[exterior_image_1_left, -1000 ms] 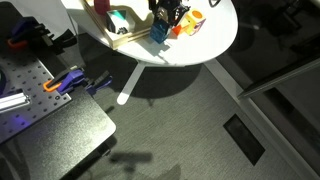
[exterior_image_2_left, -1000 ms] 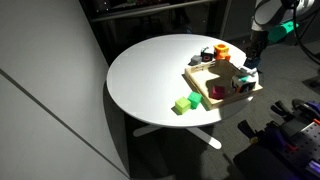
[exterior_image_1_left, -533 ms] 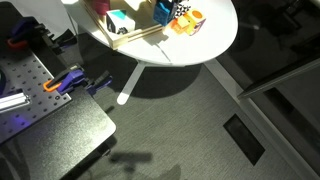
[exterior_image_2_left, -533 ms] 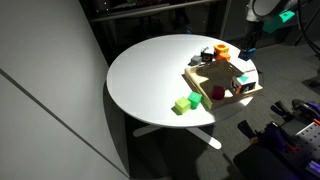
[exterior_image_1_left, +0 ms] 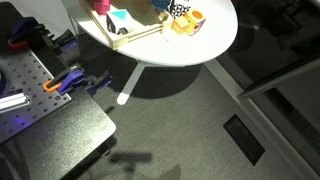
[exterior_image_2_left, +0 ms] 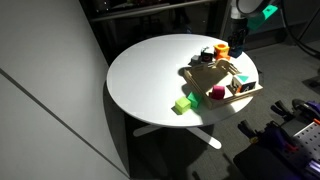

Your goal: Place the blue block directly onto the tray

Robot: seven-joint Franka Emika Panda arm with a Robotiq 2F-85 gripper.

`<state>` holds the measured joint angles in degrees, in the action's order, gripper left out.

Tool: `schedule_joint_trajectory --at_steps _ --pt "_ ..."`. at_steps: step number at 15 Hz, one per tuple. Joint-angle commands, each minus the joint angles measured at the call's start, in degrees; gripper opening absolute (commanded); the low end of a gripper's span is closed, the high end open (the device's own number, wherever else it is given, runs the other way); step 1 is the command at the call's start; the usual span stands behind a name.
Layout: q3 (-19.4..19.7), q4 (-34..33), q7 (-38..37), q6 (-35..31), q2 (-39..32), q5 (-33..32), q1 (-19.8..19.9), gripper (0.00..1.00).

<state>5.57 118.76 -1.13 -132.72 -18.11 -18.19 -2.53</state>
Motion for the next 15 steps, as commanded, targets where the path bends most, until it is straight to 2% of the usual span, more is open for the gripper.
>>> schedule_joint_trajectory --at_steps 1,8,9,10,12,13,15 --pt "-1.5 -6.8 -0.8 6.2 -5.3 -0.4 -0.9 0.31" --pt "-4.0 -11.0 3.2 14.3 -12.0 1.1 -0.3 0.31" --pt "-4.0 -11.0 3.7 14.4 -12.4 1.0 -0.1 0.81" --pt "-3.8 -11.0 3.8 14.3 -12.6 0.8 0.0 0.82" --pt "-3.6 -10.3 4.2 13.2 -12.2 0.6 0.5 0.97" --pt "-3.6 -9.6 4.6 12.5 -11.3 0.5 0.8 1.0" --pt "-3.7 -7.9 5.3 10.6 -9.5 0.3 1.2 1.0"
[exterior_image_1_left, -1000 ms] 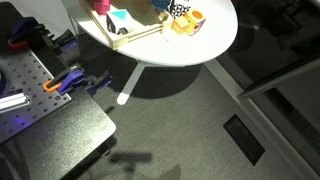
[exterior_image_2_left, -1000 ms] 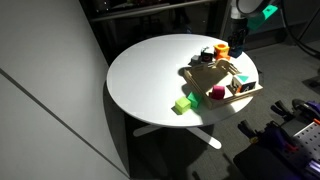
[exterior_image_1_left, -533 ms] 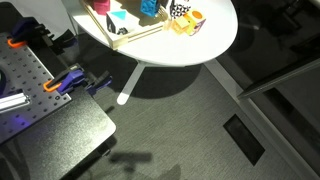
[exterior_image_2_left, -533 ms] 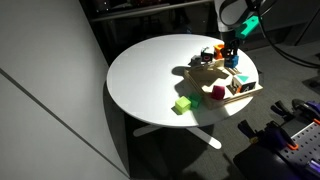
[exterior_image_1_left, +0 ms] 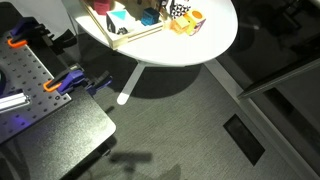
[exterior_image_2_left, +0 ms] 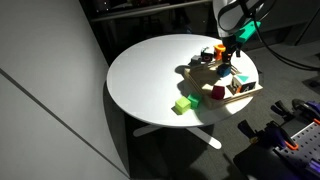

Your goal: Place the blue block directly onto the tray

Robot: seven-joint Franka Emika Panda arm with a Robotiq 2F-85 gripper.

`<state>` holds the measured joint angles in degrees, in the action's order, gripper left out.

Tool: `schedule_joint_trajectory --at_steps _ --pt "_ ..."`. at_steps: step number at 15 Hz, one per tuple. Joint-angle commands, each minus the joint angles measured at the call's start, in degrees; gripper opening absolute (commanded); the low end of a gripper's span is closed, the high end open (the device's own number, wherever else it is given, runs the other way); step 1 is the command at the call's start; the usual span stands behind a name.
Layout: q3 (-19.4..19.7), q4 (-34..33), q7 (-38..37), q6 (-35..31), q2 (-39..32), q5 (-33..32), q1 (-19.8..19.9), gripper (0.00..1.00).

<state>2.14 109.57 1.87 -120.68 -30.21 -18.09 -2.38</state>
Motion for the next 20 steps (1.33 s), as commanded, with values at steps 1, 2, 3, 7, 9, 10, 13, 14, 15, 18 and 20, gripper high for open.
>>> schedule_joint_trajectory --at_steps 1,2,3,7,9,10,13,14,15,18,20 --pt "-0.2 2.1 2.4 -2.8 3.6 -0.1 1.1 1.0" --pt "-0.2 2.8 2.4 -4.0 4.5 -0.2 1.1 1.0" --pt "-0.3 3.4 2.0 -4.6 5.4 0.1 1.1 1.0" --pt "-0.8 5.3 1.6 -4.2 8.9 2.4 1.3 1.0" --pt "-1.3 6.6 2.6 -3.5 10.8 4.9 1.8 1.0" --pt "-1.6 7.1 3.0 -2.8 11.6 6.5 2.1 1.0" --pt "-1.9 8.7 3.3 0.0 13.8 11.5 2.5 1.0" --pt "-1.9 9.0 3.0 1.5 14.5 13.0 2.5 1.0" --pt "-1.8 9.4 2.3 3.1 15.2 14.3 2.5 1.0" --pt "-1.5 11.2 0.4 5.7 17.4 16.8 2.2 1.0" --pt "-1.4 13.6 -0.6 3.5 19.3 17.2 1.9 1.0"
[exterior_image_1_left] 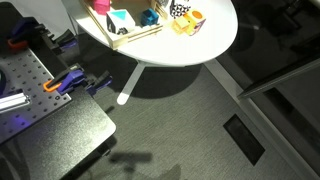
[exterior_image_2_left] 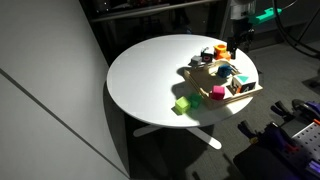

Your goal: Place the blue block directly onto the tray

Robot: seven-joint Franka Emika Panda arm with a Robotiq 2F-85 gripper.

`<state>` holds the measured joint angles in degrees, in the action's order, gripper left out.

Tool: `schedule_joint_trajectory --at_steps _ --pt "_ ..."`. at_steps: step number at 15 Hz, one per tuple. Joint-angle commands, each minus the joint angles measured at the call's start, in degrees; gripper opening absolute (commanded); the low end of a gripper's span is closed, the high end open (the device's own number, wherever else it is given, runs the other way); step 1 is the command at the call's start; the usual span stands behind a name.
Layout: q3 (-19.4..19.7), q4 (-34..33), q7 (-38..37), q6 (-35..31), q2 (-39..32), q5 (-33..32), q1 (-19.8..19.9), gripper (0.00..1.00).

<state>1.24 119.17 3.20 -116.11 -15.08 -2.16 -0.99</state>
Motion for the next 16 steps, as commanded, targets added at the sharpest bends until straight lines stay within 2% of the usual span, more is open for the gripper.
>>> schedule_joint_trajectory --at_steps 1,9,10,16 --pt "-0.5 5.4 -2.4 -2.1 5.1 1.5 0.3 1.0" --pt "-0.8 14.1 -8.7 -12.9 11.5 0.2 -0.5 1.0" --pt "-0.9 11.0 -6.5 -10.7 8.4 0.6 -0.2 1.0" --pt "-0.9 11.4 -6.6 -11.0 8.4 0.6 -0.2 1.0"
